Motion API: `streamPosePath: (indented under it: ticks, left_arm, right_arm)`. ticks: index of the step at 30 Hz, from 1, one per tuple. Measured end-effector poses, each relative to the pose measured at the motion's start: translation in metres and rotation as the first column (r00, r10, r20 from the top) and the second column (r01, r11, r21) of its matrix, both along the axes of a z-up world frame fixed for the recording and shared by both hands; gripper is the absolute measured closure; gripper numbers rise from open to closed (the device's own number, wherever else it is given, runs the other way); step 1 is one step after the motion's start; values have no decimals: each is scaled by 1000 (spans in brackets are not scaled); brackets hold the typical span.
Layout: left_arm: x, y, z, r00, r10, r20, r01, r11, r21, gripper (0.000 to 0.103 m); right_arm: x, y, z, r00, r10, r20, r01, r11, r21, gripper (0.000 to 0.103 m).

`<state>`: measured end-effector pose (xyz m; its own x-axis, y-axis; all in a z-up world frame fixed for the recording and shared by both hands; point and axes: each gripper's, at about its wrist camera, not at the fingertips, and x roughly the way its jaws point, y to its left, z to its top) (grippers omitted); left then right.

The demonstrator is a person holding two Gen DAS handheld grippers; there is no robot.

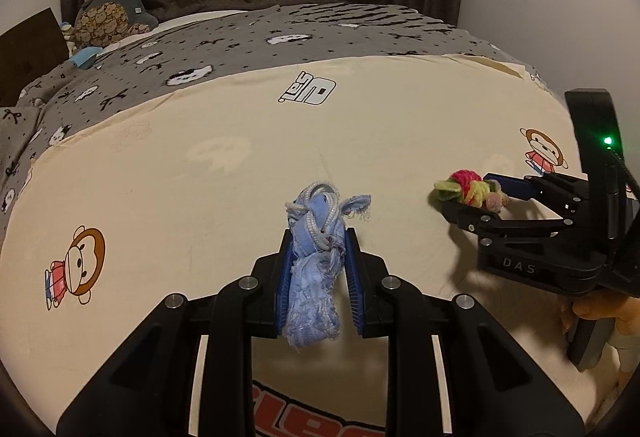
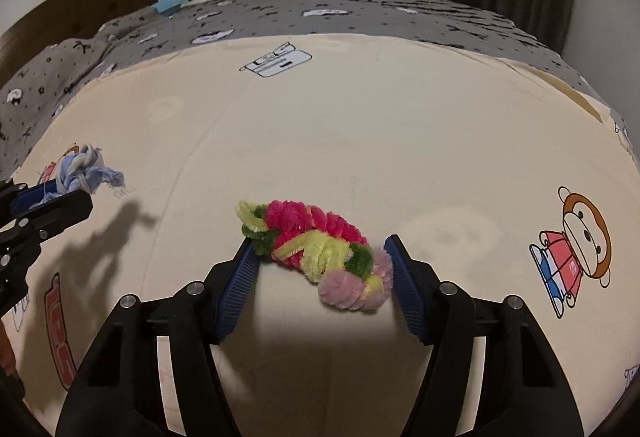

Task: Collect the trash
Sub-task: 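Grasp the blue rag with the left tool while the right tool grasps the pom-pom toy, then lower the blue rag and pom-pom toy down into the bin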

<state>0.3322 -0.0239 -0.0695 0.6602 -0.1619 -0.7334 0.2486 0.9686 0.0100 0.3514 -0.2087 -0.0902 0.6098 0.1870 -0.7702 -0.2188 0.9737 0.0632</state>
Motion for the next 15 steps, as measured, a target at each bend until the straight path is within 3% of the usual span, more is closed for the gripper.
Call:
streamPosePath:
  ticks: [7,15]
  left_arm:
    - [-21,-2,10,1000,-14,7,14,1000,-10,80]
    - [-87,-6,35,998,-59,19,60,997,-57,80]
  right_arm:
    - [-33,-6,18,1000,15,24,-14,999,-53,42]
    - [-121,-21,74,994,10,107,4,992,-130,41]
